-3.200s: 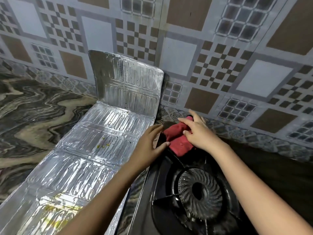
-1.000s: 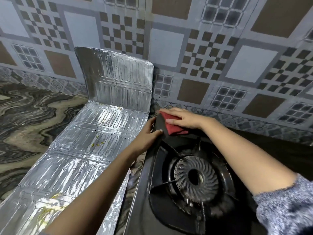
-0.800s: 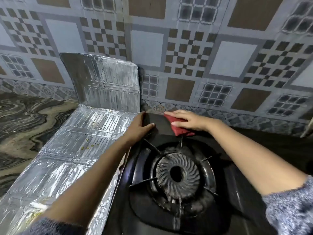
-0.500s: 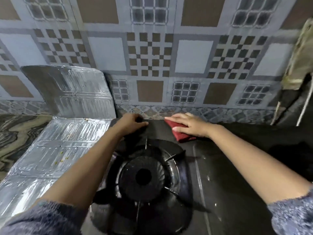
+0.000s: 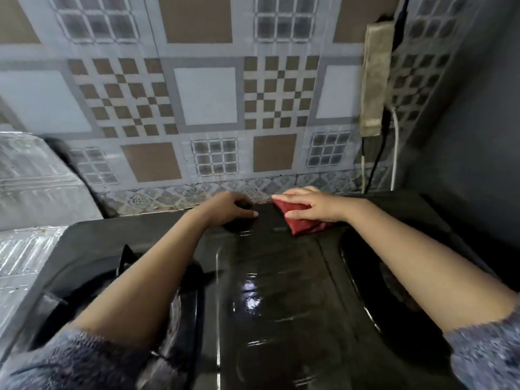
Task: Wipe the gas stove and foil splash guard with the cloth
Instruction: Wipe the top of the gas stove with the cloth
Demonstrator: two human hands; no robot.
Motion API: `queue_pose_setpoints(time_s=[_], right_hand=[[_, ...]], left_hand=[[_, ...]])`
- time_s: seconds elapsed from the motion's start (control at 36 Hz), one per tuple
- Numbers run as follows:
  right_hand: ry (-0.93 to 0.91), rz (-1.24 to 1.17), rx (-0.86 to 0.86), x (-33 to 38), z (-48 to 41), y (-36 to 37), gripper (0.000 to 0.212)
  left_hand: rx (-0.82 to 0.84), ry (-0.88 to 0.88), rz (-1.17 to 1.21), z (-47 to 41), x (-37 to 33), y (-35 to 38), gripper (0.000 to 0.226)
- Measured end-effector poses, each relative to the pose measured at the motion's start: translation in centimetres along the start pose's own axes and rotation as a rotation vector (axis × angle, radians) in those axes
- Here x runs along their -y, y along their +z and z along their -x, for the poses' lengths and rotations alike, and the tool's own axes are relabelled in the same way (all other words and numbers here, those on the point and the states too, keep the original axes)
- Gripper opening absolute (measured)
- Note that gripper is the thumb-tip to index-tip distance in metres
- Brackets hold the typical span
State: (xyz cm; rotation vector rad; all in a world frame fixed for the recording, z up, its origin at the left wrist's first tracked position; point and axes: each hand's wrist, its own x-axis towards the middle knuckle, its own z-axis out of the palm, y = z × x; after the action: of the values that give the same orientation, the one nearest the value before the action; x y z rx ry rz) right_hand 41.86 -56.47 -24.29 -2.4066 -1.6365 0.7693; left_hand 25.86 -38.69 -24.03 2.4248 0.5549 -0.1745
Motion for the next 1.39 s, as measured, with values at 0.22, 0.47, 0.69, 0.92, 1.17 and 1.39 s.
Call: queue_pose_setpoints(time_s=[0.22,0.47,0.69,0.92,1.17,1.39], right_hand=[[0.058,-0.036,0.017,-5.9,3.3,-2.0,0.053],[0.129,-0.214,-0.022,-13.7,6.9,-4.1,0.056],[0.128,-0.217,-0.053,-17.2,10.3,-4.7,0.055],[0.174,-0.202,-0.075,-17.1,12.6,-4.8,0.065],[0.419,-0.263,-0.52,-15.6,12.0,-2.4,0.047],[0.506,-0.188,-0.396,-14.3,9.7,-2.4,0.045]], left_hand=[[0.083,0.01,0.011,-3.8,-6.2,3.4,0.052],[0.137,0.081,0.012,-7.4,-11.9,6.6,0.053],[0.125,0.136,-0.011,-9.5,-14.7,8.4,0.054],[0.075,0.165,0.015,-9.3,-14.6,9.2,0.051],[0.032,0.21,0.004,-7.4,-13.0,8.9,0.053],[0.019,0.113,-0.025,-4.9,-8.8,6.7,0.053]])
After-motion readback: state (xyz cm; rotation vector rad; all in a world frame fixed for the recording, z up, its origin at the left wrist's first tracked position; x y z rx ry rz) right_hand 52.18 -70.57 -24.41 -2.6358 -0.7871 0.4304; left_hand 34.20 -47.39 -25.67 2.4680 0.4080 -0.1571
